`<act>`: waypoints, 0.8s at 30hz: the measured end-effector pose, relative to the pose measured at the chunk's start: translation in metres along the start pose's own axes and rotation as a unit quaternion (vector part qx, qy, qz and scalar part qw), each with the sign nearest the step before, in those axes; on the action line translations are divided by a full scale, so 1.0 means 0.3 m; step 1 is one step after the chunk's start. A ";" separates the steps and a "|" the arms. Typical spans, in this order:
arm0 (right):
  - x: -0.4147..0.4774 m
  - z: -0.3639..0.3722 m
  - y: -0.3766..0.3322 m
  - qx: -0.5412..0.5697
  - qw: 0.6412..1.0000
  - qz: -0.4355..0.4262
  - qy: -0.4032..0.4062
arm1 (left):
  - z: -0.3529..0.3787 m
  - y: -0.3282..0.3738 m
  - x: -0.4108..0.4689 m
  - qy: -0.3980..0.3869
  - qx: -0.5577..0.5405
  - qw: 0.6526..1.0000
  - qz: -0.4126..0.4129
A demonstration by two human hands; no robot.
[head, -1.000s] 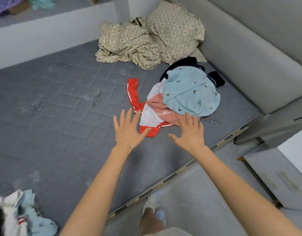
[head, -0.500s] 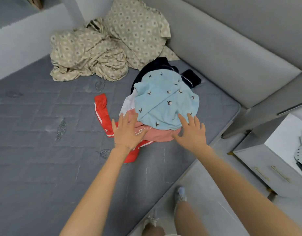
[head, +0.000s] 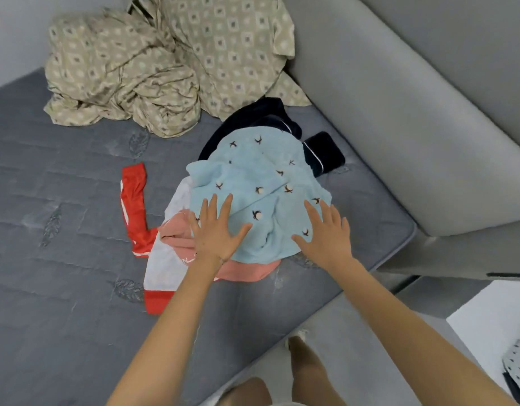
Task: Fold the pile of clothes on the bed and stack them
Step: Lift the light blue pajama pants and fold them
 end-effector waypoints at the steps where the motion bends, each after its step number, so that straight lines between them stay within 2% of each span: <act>1: 0.043 0.003 0.010 -0.006 1.000 -0.005 -0.005 | 0.022 0.009 0.029 -0.009 -0.005 1.000 -0.010; 5: 0.217 0.048 0.043 0.004 0.999 -0.004 -0.033 | 0.106 0.014 0.148 -0.034 0.015 0.999 -0.032; 8: 0.361 0.115 0.068 0.020 0.999 0.011 -0.049 | 0.180 0.003 0.271 -0.033 0.028 0.999 -0.017; 11: 0.510 0.211 0.096 0.028 0.998 0.030 -0.048 | 0.264 0.024 0.416 0.011 0.041 0.999 0.034; 17: 0.737 0.365 0.145 0.153 0.983 0.095 -0.031 | 0.437 0.134 0.666 0.047 0.072 0.985 0.148; 21: 0.811 0.456 0.208 0.146 0.981 0.113 -0.062 | 0.542 0.142 0.729 -0.006 0.093 0.988 0.124; 24: 0.816 0.528 0.263 0.191 0.963 0.158 -0.109 | 0.590 0.123 0.724 -0.005 0.136 0.983 0.121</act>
Point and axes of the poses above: each hand's wrist, its own x-axis towards the middle knuckle, its own z-axis out of the palm, y = z × x, the point moved 1 cm from there along x, towards the middle knuckle, and after that the axes turned 9 degrees about z, right-handed, at the moved point
